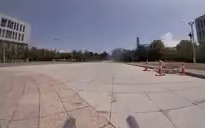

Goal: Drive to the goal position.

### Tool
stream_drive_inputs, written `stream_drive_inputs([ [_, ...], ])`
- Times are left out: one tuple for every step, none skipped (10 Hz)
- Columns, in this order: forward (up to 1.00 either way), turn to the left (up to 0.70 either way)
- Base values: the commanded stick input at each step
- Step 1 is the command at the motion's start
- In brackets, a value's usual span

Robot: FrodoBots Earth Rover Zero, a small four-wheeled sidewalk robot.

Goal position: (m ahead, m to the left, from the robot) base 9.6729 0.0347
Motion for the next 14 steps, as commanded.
stream_drive_inputs([
  [1.0, 0.0],
  [1.0, 0.0],
  [1.0, 0.0],
  [1.0, 0.0],
  [1.0, 0.0],
  [1.0, 0.0],
  [1.0, 0.0],
  [1.0, 0.0],
  [1.0, 0.0],
  [1.0, 0.0],
  [1.0, 0.0],
  [1.0, 0.0],
  [1.0, 0.0],
  [1.0, 0.0],
])
